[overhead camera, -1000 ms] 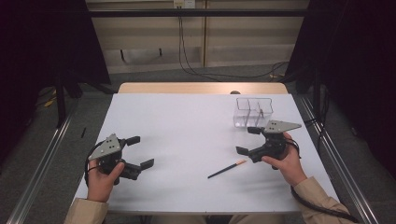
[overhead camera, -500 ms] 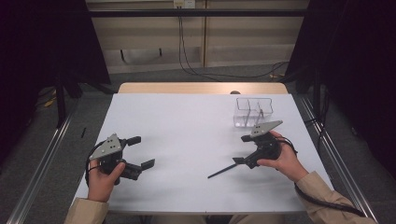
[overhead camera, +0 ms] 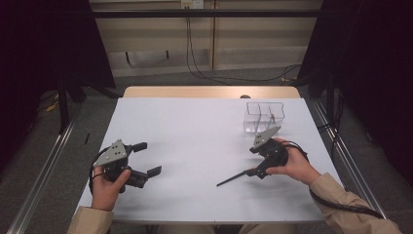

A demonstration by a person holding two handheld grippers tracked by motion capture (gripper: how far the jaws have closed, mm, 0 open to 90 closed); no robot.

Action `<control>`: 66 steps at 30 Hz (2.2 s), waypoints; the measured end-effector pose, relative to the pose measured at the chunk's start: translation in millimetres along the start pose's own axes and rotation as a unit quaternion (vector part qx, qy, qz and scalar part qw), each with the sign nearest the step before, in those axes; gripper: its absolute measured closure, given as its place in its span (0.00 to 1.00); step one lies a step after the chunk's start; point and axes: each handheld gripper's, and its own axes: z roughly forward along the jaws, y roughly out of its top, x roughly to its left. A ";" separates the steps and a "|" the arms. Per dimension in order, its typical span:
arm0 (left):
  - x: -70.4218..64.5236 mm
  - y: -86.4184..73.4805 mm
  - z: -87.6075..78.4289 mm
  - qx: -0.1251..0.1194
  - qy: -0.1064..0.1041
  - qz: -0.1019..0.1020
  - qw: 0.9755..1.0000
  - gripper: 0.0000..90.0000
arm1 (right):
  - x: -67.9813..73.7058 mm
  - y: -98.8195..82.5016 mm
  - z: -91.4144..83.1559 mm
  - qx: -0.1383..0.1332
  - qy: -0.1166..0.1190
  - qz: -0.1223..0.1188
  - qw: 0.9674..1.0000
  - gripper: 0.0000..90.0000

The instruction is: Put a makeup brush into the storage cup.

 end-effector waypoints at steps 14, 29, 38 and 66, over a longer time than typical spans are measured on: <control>0.8 0.6 -0.6 0.000 0.004 0.006 1.000 0.00 | 5.1 -2.2 10.1 0.039 0.010 -0.033 0.999 0.26; 1.0 0.0 -1.0 0.000 0.005 0.006 1.000 0.00 | 9.2 1.1 20.3 0.050 0.018 -0.057 0.997 0.50; 0.3 0.1 0.1 0.000 0.005 0.004 1.000 0.00 | 12.9 8.1 20.6 0.081 0.028 -0.066 0.994 0.65; 0.5 0.7 6.3 0.011 -0.001 0.005 1.000 0.00 | 15.2 24.5 24.8 0.140 0.044 -0.016 0.989 0.93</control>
